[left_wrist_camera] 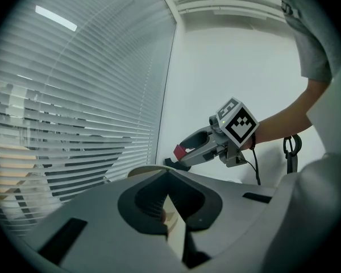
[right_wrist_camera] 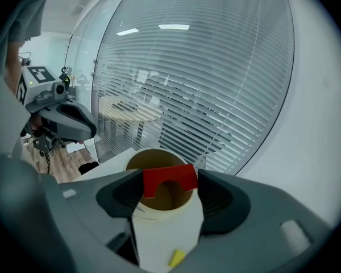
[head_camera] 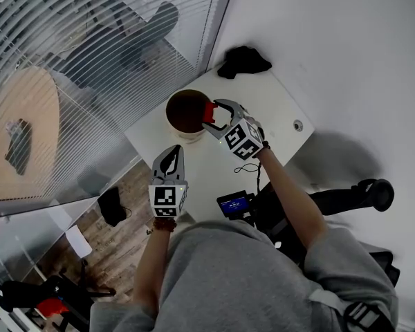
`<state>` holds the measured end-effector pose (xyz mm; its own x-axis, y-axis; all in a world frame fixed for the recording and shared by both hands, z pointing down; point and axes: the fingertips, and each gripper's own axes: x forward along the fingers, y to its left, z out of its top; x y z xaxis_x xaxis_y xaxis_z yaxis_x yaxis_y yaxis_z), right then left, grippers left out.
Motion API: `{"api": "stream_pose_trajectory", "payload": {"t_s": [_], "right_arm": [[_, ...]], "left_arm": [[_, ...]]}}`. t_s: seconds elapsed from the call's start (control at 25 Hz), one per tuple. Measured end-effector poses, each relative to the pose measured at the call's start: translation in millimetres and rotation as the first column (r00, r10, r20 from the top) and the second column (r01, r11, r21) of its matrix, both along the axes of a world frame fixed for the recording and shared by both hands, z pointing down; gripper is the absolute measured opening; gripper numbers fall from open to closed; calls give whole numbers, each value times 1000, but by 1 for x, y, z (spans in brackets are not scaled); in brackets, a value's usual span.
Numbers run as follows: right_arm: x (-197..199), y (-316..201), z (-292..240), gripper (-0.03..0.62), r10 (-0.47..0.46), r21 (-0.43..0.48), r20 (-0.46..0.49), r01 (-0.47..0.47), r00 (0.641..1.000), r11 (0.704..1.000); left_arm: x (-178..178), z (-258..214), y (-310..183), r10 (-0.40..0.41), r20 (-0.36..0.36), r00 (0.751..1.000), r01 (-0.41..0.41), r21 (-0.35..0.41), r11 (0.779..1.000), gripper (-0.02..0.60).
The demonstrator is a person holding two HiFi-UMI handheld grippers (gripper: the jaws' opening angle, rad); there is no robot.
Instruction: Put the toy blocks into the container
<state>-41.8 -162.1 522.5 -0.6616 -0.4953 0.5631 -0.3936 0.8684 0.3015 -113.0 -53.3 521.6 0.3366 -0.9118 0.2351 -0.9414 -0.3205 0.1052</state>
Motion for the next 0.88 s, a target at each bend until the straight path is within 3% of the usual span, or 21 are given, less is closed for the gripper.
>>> {"api": "stream_pose_trajectory", "payload": {"t_s": [0.44,0.88], "right_arm": [[-16,-4,12,307,-36,-13,-40,36,999,999],[-20,-4,6,307,-36,-12,-13,36,999,999]], "left_arm": [[-4,4,0,-2,6,1000,2,-6,1000,8],[-1,0,-5,2,-3,1000,-2,-4,1000,8]]}}
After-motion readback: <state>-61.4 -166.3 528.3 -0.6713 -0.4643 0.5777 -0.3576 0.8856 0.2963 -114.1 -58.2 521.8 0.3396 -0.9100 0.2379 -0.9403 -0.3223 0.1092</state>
